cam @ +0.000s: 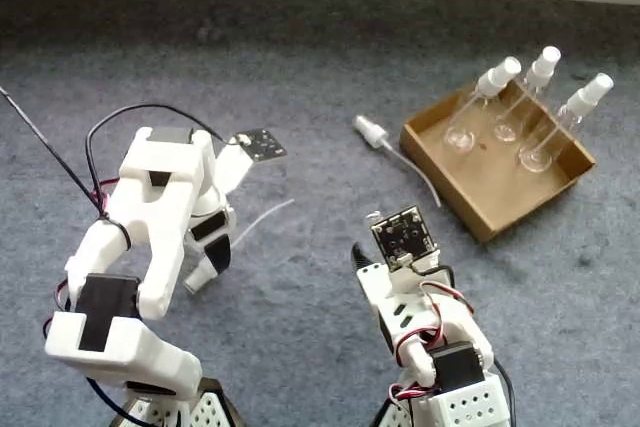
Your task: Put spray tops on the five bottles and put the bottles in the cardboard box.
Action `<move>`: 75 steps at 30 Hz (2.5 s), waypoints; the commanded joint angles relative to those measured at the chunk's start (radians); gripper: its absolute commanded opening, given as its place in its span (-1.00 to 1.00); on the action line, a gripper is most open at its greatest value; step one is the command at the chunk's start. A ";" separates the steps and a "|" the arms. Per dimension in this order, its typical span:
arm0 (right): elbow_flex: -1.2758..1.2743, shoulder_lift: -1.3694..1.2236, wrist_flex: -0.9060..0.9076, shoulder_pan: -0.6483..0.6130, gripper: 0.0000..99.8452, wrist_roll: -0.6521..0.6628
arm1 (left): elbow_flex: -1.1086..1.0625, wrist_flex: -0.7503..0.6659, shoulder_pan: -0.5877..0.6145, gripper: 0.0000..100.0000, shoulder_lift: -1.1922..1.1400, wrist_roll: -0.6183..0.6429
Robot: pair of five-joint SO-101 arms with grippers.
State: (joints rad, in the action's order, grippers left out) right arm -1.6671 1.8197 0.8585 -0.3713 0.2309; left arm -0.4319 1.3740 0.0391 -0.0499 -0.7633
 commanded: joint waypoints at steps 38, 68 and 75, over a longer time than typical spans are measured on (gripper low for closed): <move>-0.030 0.018 -0.025 0.008 -0.93 0.003 | -0.180 -0.137 -0.074 -0.96 0.005 0.006; -0.030 0.018 -0.025 0.008 -0.93 0.003 | 0.309 0.299 -0.341 -0.96 0.004 -0.264; -0.030 0.018 -0.025 0.008 -0.93 0.003 | 0.308 0.184 -0.337 -0.96 0.004 -0.482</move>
State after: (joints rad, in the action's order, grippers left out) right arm -1.6671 1.8197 0.8585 -0.3713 0.2309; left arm -0.1772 1.6241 -0.2831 -0.0499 -1.1607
